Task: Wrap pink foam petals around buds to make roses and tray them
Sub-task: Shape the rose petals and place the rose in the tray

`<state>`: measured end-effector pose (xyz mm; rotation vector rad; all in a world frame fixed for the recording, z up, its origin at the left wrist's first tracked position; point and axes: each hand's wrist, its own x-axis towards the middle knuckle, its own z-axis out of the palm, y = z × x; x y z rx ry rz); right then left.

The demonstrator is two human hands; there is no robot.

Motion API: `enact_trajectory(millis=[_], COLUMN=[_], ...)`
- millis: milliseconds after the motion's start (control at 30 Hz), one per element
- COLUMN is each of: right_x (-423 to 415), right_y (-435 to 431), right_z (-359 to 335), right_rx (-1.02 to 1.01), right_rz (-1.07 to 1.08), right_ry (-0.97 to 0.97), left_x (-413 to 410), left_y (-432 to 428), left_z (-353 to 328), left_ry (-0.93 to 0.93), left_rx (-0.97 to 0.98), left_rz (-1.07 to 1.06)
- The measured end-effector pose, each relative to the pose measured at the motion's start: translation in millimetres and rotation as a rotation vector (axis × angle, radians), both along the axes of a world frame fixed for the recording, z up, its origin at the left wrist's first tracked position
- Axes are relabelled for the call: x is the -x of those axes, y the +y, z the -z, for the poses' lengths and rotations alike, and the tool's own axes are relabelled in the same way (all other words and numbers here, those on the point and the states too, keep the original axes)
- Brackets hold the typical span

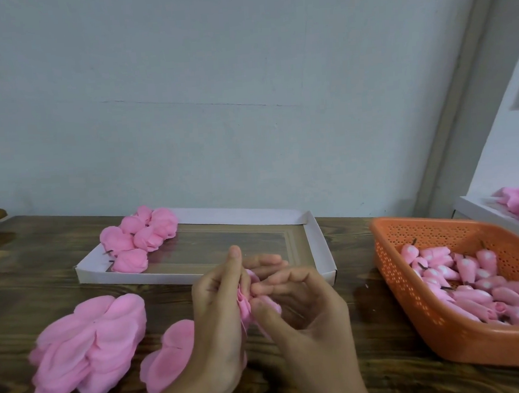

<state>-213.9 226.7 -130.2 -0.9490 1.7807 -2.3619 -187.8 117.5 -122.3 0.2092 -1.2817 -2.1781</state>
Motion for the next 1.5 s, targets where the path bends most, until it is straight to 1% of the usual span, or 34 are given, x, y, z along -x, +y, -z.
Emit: enact_trajectory(millis=[67,200,267,300,367,433,533,600,700,767,933,1067,1167,1267,1433,1500], right_x=[-1,0,1,2,4,9,17,21,23,22,16,14,13,12,7,6], right_y=[0,1,1,1,2,3,6,8,10,10,7,5,6,5,3,3], right_z=[1,0,-1,-1,0,-1,-4,-8,-10,-11,-7,-2,0,1,5,6], right_rx=[-0.018,-0.084,-0.105,-0.136,-0.268,-0.396,-0.482,-0.530,-0.500,-0.487,-0.365,-0.267,-0.201,-0.187,-0.207,-0.209], right_rz=[0.022,0.104,0.098,0.106,0.137,0.089,-0.085,-0.121,-0.093,-0.044,0.027,0.105,0.141,0.149,0.178,0.174], right_ry=[0.020,0.034,0.016,0.010,-0.017,-0.121,-0.296,-0.297,-0.248,-0.170,-0.014,0.011,0.024,0.047,0.101,0.116], left_x=[1,-2,-2,-1,1,3,6,6,6,6,4,4,1,3,-1,-3], left_y=[1,1,0,-1,-5,-9,-13,-13,-14,-14,-14,-12,-10,-9,-1,2], left_z=[0,2,2,1,1,2,3,4,5,4,5,6,3,3,0,-1], left_ry=[0.014,0.023,0.010,0.004,0.017,0.043,0.075,0.102,0.109,0.101,0.056,0.059,0.040,0.036,0.109,0.105], left_rx=[0.011,0.003,-0.019,-0.020,-0.008,-0.033,-0.032,-0.028,-0.027,-0.010,0.068,0.160,0.227,0.201,0.239,0.281], left_rz=[-0.029,-0.015,-0.008,-0.011,-0.035,-0.052,-0.077,-0.119,-0.151,-0.153,-0.131,-0.154,-0.065,-0.013,-0.089,-0.118])
